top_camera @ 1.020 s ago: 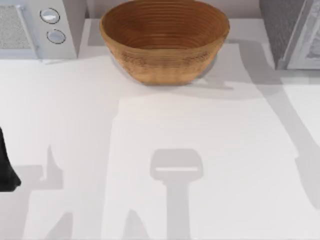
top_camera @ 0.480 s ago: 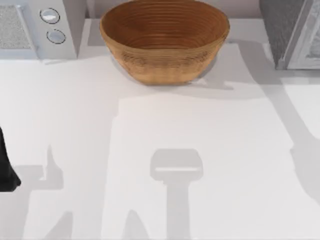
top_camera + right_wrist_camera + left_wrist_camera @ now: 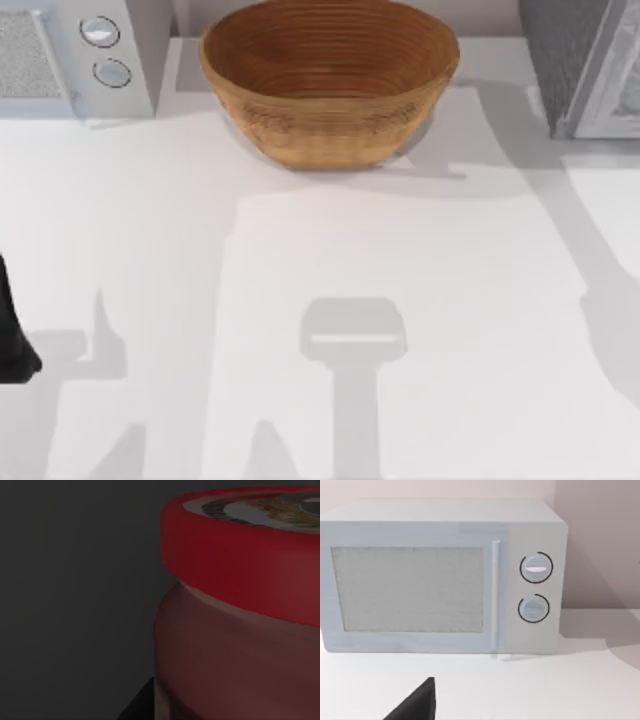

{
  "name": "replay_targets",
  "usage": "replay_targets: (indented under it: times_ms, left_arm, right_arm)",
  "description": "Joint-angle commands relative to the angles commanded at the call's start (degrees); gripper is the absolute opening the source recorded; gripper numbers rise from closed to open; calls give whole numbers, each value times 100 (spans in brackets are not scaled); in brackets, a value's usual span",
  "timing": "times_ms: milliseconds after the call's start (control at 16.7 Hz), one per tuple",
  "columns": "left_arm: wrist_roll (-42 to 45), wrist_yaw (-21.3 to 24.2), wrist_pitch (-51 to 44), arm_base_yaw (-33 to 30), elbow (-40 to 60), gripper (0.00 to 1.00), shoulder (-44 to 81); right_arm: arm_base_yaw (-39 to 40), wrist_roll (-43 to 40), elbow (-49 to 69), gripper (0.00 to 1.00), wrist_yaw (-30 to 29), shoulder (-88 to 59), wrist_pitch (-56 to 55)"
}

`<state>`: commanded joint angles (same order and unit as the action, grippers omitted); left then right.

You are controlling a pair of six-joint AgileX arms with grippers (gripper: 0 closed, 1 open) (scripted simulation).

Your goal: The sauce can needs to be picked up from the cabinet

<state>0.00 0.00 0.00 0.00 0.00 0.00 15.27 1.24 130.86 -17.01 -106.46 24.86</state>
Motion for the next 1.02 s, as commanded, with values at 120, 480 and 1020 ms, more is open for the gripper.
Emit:
replay_targets:
  times_ms: [120, 480, 1020]
  left_arm:
    - [0, 0, 0, 0, 0, 100, 0]
    - [0, 0, 0, 0, 0, 100, 0]
    - [0, 0, 0, 0, 0, 100, 0]
  right_arm:
    - [0, 0, 0, 25, 0, 0, 0]
    - [0, 0, 0, 0, 0, 0, 0]
    - [149, 21, -97, 0, -158, 232, 186]
